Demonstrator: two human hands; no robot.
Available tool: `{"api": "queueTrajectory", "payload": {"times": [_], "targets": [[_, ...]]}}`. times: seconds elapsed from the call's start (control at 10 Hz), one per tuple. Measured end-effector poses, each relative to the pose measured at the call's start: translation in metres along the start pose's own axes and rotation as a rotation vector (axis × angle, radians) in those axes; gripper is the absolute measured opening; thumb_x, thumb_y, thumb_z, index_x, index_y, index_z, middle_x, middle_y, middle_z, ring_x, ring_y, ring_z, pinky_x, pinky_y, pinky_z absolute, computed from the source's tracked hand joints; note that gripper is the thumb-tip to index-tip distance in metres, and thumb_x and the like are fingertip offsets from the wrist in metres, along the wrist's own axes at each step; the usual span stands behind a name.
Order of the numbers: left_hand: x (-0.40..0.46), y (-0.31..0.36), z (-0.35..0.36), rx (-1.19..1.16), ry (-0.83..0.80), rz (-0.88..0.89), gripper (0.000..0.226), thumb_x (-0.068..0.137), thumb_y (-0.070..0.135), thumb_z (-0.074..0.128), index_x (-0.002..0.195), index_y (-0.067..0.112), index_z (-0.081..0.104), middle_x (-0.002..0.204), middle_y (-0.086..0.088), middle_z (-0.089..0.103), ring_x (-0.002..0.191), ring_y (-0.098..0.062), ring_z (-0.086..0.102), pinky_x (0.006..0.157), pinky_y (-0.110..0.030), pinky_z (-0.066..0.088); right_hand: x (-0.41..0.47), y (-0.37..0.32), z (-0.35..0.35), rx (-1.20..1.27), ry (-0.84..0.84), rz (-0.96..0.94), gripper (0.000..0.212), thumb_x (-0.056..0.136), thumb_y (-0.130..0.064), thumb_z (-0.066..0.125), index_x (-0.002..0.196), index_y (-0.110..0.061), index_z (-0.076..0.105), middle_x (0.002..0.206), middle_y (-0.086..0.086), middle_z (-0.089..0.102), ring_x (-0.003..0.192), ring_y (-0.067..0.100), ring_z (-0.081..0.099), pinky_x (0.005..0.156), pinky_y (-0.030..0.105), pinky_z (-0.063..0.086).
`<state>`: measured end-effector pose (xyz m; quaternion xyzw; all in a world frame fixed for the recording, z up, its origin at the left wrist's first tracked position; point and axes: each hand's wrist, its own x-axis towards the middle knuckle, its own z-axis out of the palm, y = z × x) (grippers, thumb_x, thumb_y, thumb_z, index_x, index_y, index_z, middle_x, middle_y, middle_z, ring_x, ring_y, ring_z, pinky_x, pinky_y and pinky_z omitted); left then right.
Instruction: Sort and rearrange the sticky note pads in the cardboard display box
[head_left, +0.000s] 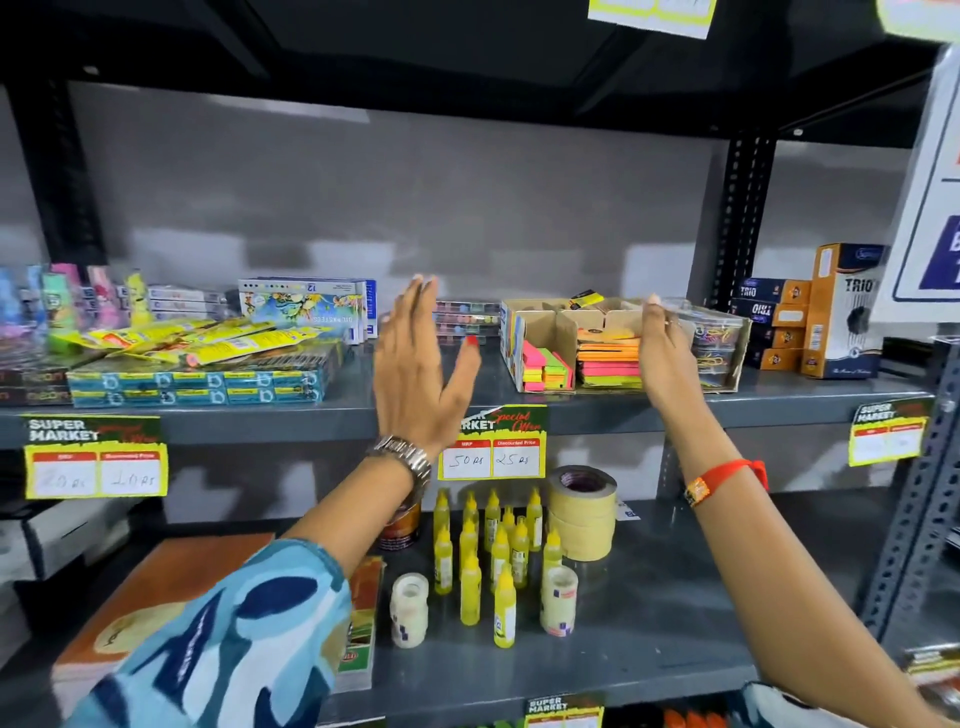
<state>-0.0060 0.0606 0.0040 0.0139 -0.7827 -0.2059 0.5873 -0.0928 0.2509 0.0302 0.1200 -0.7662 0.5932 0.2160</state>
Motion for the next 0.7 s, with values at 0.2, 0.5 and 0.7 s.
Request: {"api": "queueTrajectory", "payload": {"times": [0.2,0.5,0.7], "targets": [[0.030,0.040,0.038,-0.195,-0.727,-0.491,0.100,0.072,0.081,0.024,0.148,0.016,0.016,0.144,-0.011,0.041,0.123,-0.032,0.047,0.099,-0.041,0.039,0.004,0.002,-0.005,-0.031,0.009,0.018,0.067,0.097,-0.056,0.014,0.149,-0.016,0.019,0.157,0.014,0.019,0.142,0.035,0.024,0.115,0.046,0.018],[0.027,0.060,0.049,-0.409,-0.765,-0.695,0.085,0.089,0.072,0.021,0.151,0.017,0.000,0.152,-0.008,0.027,0.137,-0.029,0.029,0.106,-0.041,0.027,0.035,0.028,0.007,0.132,-0.117,0.192,0.122,0.050,-0.100,0.013,0.144,-0.025,0.031,0.149,0.012,0.040,0.135,0.030,0.039,0.113,0.053,0.028],[0.026,0.054,0.046,-0.473,-0.720,-0.692,0.079,0.092,0.068,0.019,0.151,0.018,0.002,0.150,-0.005,0.031,0.137,-0.026,0.029,0.108,-0.040,0.024,-0.008,0.009,0.008,-0.112,0.034,-0.143,0.079,0.092,-0.062,0.003,0.150,-0.008,0.005,0.156,0.026,0.009,0.143,0.041,0.009,0.115,0.052,0.012]]}}
